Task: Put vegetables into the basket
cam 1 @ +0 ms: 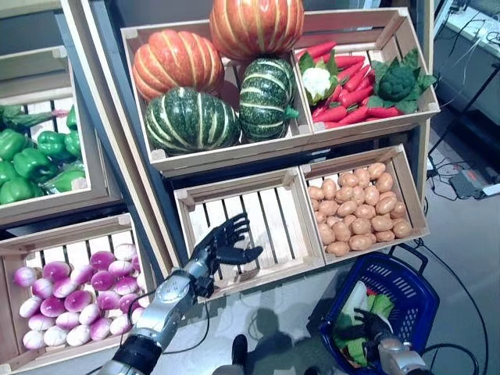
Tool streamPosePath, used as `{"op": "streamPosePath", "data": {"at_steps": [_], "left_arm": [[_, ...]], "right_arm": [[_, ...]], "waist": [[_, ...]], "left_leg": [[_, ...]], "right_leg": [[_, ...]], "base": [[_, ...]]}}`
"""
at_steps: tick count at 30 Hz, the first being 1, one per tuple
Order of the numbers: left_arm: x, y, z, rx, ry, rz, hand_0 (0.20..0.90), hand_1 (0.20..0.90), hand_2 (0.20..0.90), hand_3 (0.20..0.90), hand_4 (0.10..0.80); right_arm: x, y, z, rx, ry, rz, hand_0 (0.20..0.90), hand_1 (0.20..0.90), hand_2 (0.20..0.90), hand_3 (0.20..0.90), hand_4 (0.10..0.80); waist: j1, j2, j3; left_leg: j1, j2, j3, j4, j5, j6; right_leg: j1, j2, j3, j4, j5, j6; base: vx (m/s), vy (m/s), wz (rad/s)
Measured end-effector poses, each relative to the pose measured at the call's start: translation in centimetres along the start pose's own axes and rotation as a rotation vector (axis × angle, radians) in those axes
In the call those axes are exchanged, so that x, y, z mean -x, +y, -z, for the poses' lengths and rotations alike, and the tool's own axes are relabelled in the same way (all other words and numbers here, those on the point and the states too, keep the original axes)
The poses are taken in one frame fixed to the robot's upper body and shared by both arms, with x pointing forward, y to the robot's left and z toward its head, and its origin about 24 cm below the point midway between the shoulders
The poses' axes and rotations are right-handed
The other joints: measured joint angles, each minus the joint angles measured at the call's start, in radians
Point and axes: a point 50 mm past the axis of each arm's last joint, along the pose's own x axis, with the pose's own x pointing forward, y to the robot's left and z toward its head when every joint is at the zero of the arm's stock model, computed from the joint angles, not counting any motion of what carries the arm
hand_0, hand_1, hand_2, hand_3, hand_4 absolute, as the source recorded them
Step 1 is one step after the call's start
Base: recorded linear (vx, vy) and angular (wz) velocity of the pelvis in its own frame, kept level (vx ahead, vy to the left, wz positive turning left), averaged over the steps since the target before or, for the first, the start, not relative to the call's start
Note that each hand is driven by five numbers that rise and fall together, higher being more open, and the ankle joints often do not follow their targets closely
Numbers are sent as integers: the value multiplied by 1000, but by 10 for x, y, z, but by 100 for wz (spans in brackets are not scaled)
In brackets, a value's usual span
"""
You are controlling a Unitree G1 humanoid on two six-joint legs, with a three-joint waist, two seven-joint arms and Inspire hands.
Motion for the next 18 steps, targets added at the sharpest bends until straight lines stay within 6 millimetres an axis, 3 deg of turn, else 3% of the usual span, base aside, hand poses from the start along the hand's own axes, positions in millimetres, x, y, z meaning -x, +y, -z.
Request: {"op": "streamPosePath", "data": {"at_steps": [3, 6, 10, 18], "left_arm": [[5, -4, 37, -45, 147, -7, 900, 900, 900, 900, 800], [17, -7, 76, -53, 297, -33, 900, 900, 900, 900, 800], [35, -7, 118, -107, 494, -57, 900, 900, 900, 900, 800], [82, -7, 172, -75, 771, -105, 900, 900, 900, 900, 800]], "right_arm": [[2, 4, 35, 44, 118, -20, 900, 900, 900, 900, 800], [5, 5, 55, 37, 189, -23, 900, 900, 900, 900, 800], [5, 7, 56, 35, 185, -28, 900, 900, 900, 900, 800], [5, 9, 55, 28, 169, -28, 900, 900, 900, 900, 800]], "waist": [[-7, 10, -49], [-23, 16, -77], [-50, 17, -92], [-58, 29, -101]], "left_leg": [[9, 2, 6, -1, -10, -5], [21, 8, 23, -6, -14, -6], [24, 10, 31, -7, -15, -5], [34, 9, 52, -7, -21, 0]], "right_leg": [[11, 1, 3, -12, 2, -1], [13, 2, 10, -12, 4, -3], [12, 2, 20, -12, 5, -4], [14, -2, 36, -15, 6, -3]], "base": [[76, -10, -9], [67, 10, -15], [51, 27, -6], [66, 30, -7]]}}
